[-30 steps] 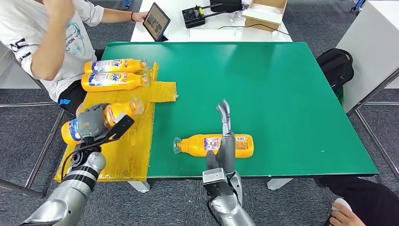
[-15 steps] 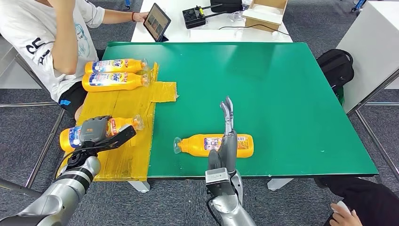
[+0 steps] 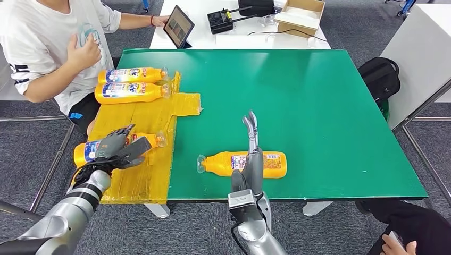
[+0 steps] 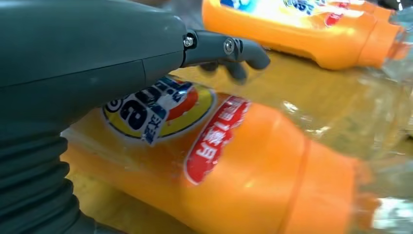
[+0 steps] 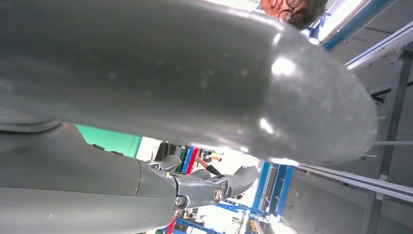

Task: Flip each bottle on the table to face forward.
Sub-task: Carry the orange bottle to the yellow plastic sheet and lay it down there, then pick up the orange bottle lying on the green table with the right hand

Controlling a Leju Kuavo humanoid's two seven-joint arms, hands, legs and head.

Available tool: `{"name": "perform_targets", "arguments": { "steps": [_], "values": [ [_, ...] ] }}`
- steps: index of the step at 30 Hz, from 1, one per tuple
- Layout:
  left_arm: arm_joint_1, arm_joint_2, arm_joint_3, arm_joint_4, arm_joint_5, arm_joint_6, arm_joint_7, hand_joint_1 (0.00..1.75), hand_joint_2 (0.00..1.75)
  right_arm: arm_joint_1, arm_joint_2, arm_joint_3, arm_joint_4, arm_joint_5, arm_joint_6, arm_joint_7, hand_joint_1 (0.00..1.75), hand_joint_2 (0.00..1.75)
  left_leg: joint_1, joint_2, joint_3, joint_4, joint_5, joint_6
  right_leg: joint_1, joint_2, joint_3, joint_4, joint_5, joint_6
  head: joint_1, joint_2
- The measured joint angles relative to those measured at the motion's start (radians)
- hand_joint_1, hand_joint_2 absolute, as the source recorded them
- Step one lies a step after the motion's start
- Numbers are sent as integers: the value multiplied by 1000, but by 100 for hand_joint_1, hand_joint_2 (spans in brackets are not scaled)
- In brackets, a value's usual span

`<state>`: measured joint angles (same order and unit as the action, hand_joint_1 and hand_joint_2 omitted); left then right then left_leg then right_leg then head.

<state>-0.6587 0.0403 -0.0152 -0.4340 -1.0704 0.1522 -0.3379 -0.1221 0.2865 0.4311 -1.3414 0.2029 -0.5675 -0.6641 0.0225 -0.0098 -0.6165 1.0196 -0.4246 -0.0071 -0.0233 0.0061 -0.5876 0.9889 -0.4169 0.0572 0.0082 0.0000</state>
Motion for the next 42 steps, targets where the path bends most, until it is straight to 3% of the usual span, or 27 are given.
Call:
{"name": "perform_targets", "arguments": {
  "steps": [8,17,22,26,30,32,37,42],
  "values": [
    [-12,-3,38,5,77,-106,-31,0,0,-14,6,0,28,-3,-37,0,0,0,0,0,8,-1,0,0,0,0,7,0,-1,0,0,0],
    [-13,-7,71,5,119,-136,-61,0,0,-23,8,0,53,-4,-38,0,0,0,0,-1,10,0,0,0,0,0,10,0,0,0,0,0],
    [0,-22,121,-3,267,-113,-158,0,0,-26,8,1,68,4,-24,1,0,0,0,0,10,0,0,0,0,0,9,0,0,0,0,0],
    [43,-67,183,-46,404,121,-269,0,175,-26,5,12,88,68,13,37,0,175,0,0,6,0,1,0,0,0,5,0,0,0,1,0],
    [102,-117,205,-166,455,470,-351,0,175,-37,-13,30,127,182,83,155,0,175,0,1,1,0,1,1,0,1,-1,0,1,0,0,0],
    [137,-139,204,-258,474,537,-360,0,175,-50,-32,36,152,228,119,208,0,175,0,1,-1,0,2,1,0,0,-3,0,1,0,0,0],
    [258,-181,152,-499,644,525,-364,0,175,-92,-104,31,192,304,213,304,0,175,-1,1,-5,0,1,2,0,0,-6,0,1,0,0,0],
    [340,-194,82,-666,768,465,-364,0,175,-112,-171,10,197,370,269,371,0,175,-1,0,-7,0,1,2,0,0,-8,-1,1,1,0,0]
  ]
}}
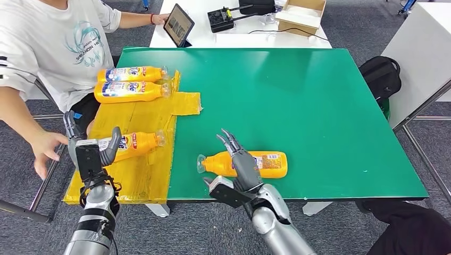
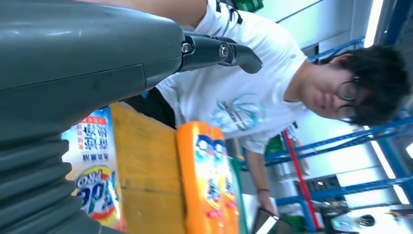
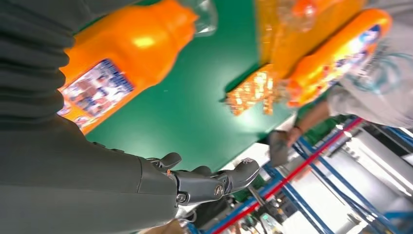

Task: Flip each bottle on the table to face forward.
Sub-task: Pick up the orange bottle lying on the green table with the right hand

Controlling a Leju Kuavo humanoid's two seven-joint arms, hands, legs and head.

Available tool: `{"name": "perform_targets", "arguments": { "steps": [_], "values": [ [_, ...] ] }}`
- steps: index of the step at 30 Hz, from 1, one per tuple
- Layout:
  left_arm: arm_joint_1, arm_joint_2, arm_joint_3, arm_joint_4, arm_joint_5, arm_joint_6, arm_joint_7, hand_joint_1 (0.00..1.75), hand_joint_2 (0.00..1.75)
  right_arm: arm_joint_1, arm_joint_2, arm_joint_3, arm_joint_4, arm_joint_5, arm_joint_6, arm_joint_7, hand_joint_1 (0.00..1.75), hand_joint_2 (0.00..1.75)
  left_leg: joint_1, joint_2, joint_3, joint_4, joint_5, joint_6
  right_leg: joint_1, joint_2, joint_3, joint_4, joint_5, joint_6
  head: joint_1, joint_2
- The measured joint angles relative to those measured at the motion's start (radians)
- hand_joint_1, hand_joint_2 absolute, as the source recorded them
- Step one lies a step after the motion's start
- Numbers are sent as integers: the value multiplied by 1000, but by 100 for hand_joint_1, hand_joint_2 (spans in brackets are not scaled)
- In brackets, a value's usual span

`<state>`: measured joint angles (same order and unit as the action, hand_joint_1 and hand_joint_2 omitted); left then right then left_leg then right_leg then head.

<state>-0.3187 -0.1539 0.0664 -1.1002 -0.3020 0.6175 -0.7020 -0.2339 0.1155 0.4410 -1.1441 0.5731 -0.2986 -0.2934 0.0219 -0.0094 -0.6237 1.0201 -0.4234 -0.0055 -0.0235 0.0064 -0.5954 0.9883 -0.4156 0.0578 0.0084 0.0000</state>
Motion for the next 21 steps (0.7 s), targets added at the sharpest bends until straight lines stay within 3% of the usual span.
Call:
{"name": "perform_targets", "arguments": {
  "steps": [7,16,21],
  "values": [
    [67,-5,-67,-130,-4,-28,0,0,175,-5,-53,-20,3,47,75,54,0,175,0,0,0,0,0,0,0,0,-1,0,0,0,0,0],
    [67,-17,-71,-126,-3,-167,0,0,175,-5,-78,-18,60,63,165,95,0,175,0,0,0,0,0,0,0,0,-1,0,0,0,0,0],
    [67,-20,-67,-100,-14,-203,1,0,175,-18,-95,-19,90,73,148,112,0,175,0,0,0,0,0,0,0,0,-1,0,0,0,0,0]
  ]
}}
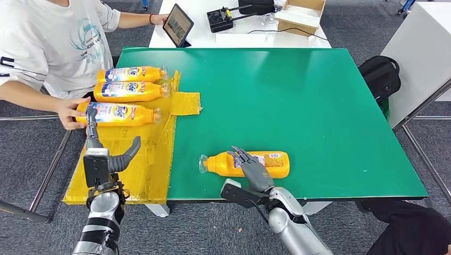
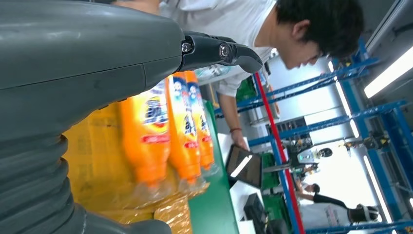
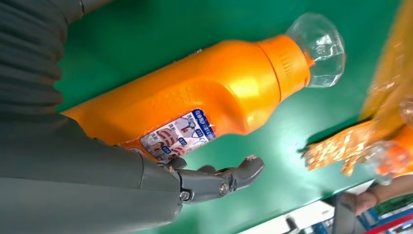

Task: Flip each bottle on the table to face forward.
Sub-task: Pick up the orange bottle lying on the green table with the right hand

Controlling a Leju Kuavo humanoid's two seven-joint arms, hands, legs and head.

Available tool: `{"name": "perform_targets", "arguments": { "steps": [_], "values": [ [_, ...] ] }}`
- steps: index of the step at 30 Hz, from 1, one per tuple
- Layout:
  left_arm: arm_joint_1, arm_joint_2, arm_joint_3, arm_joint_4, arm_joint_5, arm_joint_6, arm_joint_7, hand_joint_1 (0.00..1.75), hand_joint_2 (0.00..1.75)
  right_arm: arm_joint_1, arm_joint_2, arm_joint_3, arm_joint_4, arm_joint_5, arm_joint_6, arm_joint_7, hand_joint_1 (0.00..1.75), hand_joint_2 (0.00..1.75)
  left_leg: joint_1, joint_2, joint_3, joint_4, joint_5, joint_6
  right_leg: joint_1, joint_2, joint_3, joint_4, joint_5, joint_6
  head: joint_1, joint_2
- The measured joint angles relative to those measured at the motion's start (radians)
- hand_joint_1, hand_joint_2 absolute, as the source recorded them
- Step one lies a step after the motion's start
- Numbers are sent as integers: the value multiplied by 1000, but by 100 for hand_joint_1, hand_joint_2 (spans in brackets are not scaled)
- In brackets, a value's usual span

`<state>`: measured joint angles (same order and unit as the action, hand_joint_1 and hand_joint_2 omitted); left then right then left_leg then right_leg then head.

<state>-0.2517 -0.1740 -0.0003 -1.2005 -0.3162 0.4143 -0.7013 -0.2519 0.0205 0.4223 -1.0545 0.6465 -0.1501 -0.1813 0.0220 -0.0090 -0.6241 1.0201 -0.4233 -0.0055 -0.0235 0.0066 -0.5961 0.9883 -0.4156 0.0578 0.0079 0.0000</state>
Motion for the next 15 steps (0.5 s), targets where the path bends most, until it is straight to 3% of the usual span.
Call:
{"name": "perform_targets", "arguments": {
  "steps": [15],
  "values": [
    [1,-7,1,41,-19,-29,7,0,175,-42,-30,-19,32,95,-87,22,0,175,0,0,0,0,0,0,0,0,0,0,0,0,0,0]
  ]
}}
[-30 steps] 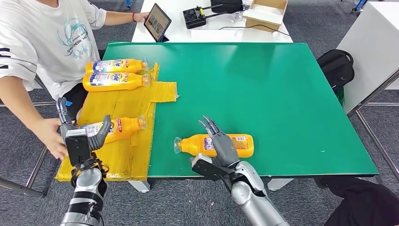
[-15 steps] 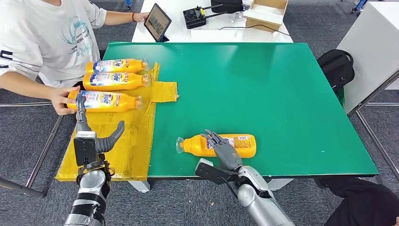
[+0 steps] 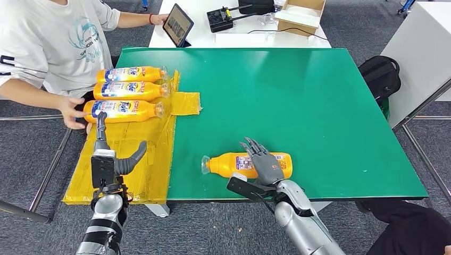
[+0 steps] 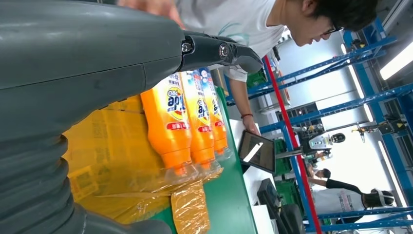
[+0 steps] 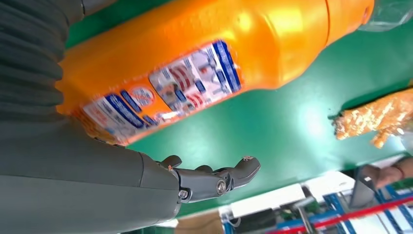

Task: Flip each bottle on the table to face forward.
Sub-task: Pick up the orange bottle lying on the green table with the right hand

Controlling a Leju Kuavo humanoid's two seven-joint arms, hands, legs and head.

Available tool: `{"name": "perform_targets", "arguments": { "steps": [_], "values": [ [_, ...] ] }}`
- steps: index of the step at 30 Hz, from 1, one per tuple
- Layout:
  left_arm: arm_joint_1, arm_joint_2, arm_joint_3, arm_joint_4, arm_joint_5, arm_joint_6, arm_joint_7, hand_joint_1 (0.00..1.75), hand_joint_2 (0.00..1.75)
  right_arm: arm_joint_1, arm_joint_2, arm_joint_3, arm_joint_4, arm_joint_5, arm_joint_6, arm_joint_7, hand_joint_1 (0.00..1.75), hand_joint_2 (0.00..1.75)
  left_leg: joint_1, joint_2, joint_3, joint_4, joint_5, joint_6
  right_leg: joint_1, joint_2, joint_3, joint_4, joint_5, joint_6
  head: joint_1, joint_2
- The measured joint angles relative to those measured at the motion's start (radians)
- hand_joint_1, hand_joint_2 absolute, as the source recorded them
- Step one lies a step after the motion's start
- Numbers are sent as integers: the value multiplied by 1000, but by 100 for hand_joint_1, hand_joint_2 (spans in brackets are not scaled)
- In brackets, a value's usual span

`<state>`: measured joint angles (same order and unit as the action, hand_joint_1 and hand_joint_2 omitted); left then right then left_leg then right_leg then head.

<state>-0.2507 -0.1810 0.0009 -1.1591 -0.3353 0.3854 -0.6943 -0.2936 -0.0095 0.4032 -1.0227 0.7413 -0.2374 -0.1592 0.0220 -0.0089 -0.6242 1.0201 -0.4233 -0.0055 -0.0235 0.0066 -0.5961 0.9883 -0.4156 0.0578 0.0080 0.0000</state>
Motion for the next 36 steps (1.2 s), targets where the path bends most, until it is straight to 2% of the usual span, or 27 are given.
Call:
{"name": "perform_targets", "arguments": {
  "steps": [5,13,28,36],
  "values": [
    [0,-2,1,6,-1,-8,0,0,175,-12,-2,-10,0,-2,15,-13,0,175,0,0,0,0,0,0,0,0,0,0,0,0,0,0],
    [1,-3,5,9,5,0,-3,0,175,-36,-8,-25,41,-40,68,13,0,175,0,0,0,0,0,0,0,0,0,0,0,0,0,0],
    [2,-7,14,9,41,17,-4,0,175,-74,-10,-41,103,-50,63,36,0,175,0,0,0,0,0,0,0,0,1,0,0,1,0,0],
    [7,-6,24,9,54,9,-4,0,175,-85,-45,-47,96,-40,106,55,0,175,0,-1,0,0,0,0,0,0,1,0,0,1,0,0]
  ]
}}
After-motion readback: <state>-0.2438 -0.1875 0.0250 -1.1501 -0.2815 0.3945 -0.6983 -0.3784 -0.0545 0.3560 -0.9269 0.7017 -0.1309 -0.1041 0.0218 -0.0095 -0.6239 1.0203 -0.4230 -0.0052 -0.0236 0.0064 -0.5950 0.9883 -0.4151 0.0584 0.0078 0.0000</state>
